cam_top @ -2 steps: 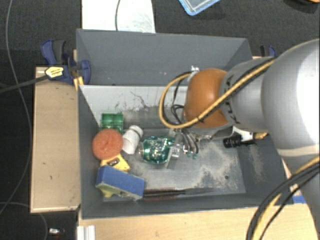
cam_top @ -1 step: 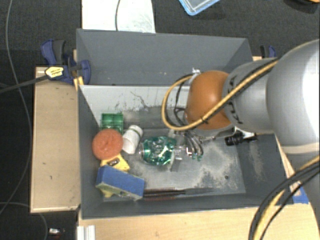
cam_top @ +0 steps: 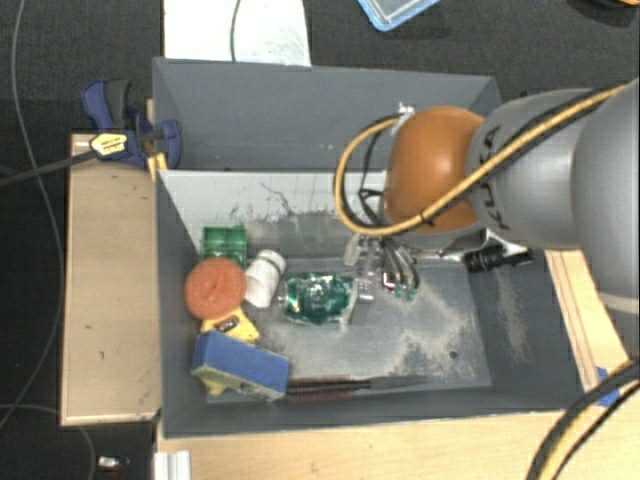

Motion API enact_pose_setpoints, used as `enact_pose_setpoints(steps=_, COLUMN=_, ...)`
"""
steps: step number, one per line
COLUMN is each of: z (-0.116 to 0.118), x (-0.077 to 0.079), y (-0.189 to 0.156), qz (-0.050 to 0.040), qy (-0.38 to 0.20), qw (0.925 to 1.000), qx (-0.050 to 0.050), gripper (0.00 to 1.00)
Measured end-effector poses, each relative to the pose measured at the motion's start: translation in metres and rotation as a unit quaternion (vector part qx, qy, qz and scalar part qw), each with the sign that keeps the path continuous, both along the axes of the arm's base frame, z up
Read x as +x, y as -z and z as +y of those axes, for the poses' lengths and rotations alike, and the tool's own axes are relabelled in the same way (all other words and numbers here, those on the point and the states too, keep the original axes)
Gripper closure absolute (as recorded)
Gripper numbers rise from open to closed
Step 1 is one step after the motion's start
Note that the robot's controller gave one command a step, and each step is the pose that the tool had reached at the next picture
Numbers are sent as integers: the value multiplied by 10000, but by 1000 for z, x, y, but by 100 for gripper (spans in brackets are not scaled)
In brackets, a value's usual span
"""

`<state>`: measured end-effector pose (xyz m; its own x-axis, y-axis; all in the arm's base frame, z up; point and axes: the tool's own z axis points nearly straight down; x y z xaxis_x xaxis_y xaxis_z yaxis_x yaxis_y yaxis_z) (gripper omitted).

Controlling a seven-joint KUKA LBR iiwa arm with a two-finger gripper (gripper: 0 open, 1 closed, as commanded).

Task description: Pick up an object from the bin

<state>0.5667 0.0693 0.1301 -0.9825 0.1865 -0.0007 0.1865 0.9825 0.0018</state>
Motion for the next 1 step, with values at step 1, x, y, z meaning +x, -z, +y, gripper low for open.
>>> enact_pose_setpoints(steps=1, z=-13, x=3, y=-35, qz=-8, qy=-124, qw=9999, qx=-8, gripper=0)
